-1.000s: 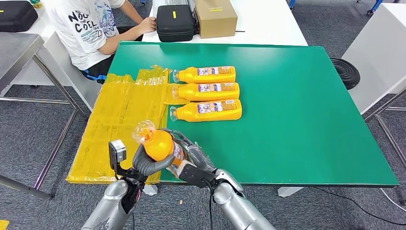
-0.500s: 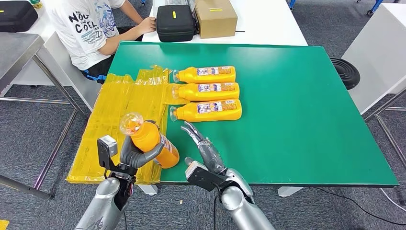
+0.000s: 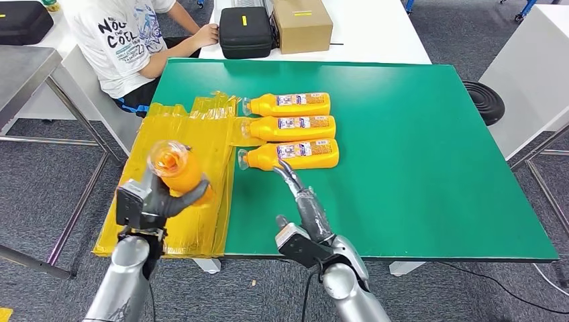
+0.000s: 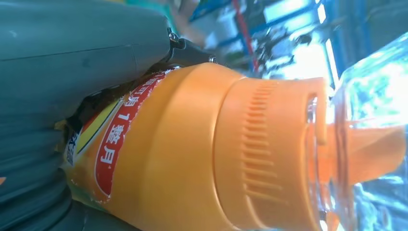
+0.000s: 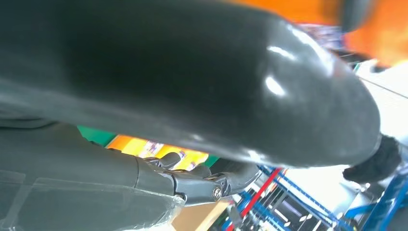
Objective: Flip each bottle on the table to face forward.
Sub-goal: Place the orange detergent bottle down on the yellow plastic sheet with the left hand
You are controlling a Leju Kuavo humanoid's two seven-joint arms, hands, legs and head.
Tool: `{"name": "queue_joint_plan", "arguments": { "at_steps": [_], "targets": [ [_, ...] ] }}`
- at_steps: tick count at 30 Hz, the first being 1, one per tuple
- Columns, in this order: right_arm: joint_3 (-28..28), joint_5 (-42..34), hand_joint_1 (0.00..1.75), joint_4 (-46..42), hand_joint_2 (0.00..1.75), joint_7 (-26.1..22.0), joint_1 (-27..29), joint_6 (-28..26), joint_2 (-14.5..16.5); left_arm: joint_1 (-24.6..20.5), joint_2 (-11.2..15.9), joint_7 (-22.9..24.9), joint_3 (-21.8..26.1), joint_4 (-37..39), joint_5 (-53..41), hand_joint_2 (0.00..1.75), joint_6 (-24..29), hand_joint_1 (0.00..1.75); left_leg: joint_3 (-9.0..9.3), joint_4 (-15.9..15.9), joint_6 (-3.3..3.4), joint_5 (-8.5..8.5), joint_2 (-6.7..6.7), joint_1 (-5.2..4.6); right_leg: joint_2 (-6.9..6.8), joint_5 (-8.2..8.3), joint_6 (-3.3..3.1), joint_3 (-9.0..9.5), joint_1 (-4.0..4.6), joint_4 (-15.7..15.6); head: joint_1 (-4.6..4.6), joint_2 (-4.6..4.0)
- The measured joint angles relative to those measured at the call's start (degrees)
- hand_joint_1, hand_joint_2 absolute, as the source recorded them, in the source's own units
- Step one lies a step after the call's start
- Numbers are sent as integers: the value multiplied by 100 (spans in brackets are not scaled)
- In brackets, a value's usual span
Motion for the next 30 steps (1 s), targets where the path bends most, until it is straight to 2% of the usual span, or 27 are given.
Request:
{"name": "queue_joint_plan", "arguments": {
  "at_steps": [2,4,7,16,20,24,30],
  "targets": [
    [-66,3,0,-76,0,7,43,-7,-4,-7,44,40,28,-184,-485,175,246,175,1,0,0,0,0,0,0,0,0,-1,0,-1,1,0],
    [-153,-1,0,-133,0,20,90,-23,-5,-62,134,178,1,-312,-1365,175,506,175,1,0,0,1,-1,0,-1,0,0,-2,0,-1,1,0],
    [-338,-8,0,-178,0,38,161,-40,-10,-282,394,451,-167,-371,-2482,175,479,175,1,0,0,2,-2,0,-1,1,-1,-2,0,-1,1,0],
    [-780,-16,0,-176,0,-29,239,-114,-24,-1065,1341,702,-1046,269,-3794,175,177,175,4,0,-2,4,3,1,1,4,-2,-3,0,2,1,0],
    [-872,-17,0,-176,0,-33,249,-128,-27,-1230,1586,733,-1384,613,-3951,175,132,175,2,0,-2,4,4,1,3,3,-2,-5,-1,2,1,0],
    [-917,-19,0,-176,175,-33,256,-145,-27,-1360,1675,970,-1766,986,-4377,175,181,175,0,0,-2,3,2,0,2,3,-2,-5,-2,0,1,0],
    [-941,-22,0,-176,175,-32,280,-146,-23,-1399,1596,1283,-2455,1743,-4970,175,232,175,0,0,-2,3,3,-1,3,3,-2,-6,-2,-1,1,0]
  ]
}}
